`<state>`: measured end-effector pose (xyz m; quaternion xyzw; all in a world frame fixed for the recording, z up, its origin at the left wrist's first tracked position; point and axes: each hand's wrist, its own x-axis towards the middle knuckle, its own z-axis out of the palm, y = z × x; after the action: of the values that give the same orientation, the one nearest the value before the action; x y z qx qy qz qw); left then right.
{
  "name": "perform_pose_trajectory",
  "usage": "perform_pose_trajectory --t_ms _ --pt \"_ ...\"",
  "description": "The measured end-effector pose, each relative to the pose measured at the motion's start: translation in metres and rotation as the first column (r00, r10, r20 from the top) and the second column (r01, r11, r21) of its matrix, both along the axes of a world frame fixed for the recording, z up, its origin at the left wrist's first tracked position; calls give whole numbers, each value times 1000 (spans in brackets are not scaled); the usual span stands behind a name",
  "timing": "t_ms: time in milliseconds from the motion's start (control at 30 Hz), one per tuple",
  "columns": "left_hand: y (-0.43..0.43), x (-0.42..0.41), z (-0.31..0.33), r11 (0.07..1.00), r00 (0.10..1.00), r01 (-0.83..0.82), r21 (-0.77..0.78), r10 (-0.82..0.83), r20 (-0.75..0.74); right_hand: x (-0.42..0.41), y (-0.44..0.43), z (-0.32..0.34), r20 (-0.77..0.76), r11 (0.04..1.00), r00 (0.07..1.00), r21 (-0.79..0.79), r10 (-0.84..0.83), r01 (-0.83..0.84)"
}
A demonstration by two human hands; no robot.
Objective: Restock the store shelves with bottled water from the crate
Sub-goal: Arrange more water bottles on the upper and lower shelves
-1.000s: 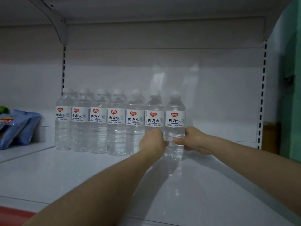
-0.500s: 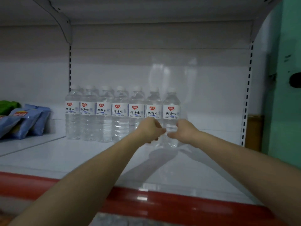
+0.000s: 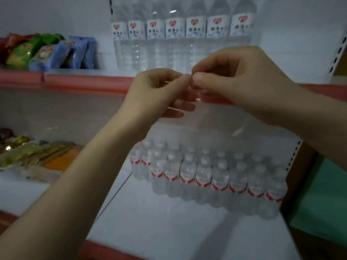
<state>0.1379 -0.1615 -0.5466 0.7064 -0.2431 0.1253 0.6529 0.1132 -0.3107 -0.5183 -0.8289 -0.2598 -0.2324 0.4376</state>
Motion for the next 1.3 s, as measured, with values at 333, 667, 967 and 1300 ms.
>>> perform_pose_trajectory --t_ms 333,667,967,1300 --pt "49 -74 -233 978 846 -3 208 113 -521 -49 51 -241 -554 998 831 26 56 -50" --pt "52 -143 -454 829 609 253 498 263 -748 -115 50 -476 -942 984 308 -164 -136 -66" --pt "39 -159 -516 621 565 375 688 436 -701 -131 58 -546 -990 990 -16 -140 -139 34" --pt "44 -154 -521 699 522 376 609 383 -762 -129 52 -559 -968 958 -223 51 117 281"
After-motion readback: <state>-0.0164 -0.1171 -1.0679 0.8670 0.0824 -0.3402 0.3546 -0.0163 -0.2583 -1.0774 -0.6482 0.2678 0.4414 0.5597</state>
